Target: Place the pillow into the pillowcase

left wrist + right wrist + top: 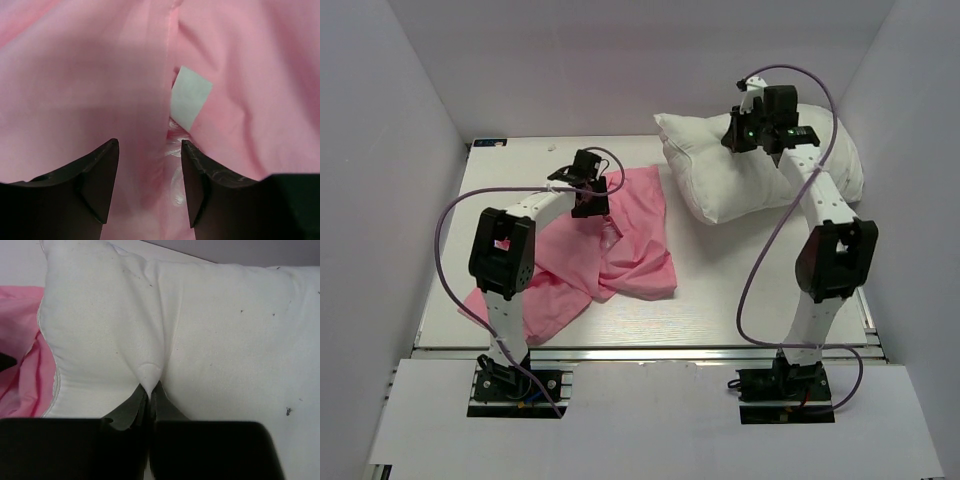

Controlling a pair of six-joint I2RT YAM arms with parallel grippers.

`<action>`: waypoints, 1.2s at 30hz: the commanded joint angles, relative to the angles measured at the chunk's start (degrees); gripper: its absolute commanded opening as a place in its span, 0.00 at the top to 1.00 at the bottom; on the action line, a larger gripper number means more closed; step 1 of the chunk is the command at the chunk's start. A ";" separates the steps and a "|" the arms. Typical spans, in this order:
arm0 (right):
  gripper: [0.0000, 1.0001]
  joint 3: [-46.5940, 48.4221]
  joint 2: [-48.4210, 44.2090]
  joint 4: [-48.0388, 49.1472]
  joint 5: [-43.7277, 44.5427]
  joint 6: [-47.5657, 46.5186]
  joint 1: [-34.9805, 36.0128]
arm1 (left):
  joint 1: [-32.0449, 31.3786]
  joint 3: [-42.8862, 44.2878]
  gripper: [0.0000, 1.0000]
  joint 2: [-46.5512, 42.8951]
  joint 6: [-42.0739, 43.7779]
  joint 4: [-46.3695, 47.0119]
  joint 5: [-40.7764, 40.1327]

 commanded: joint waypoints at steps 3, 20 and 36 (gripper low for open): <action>1.00 -5.73 -9.57 0.40 -5.59 2.39 -1.08 | -0.78 -1.72 0.34 -0.76 1.43 -0.96 -3.91; 1.00 -13.65 -19.42 2.16 -12.81 4.33 1.72 | -4.82 -6.30 0.44 -1.03 0.73 -2.02 -7.86; 1.00 -16.29 -25.14 2.60 -15.36 3.01 5.24 | -4.82 -2.52 1.00 -7.61 1.43 -6.85 -9.28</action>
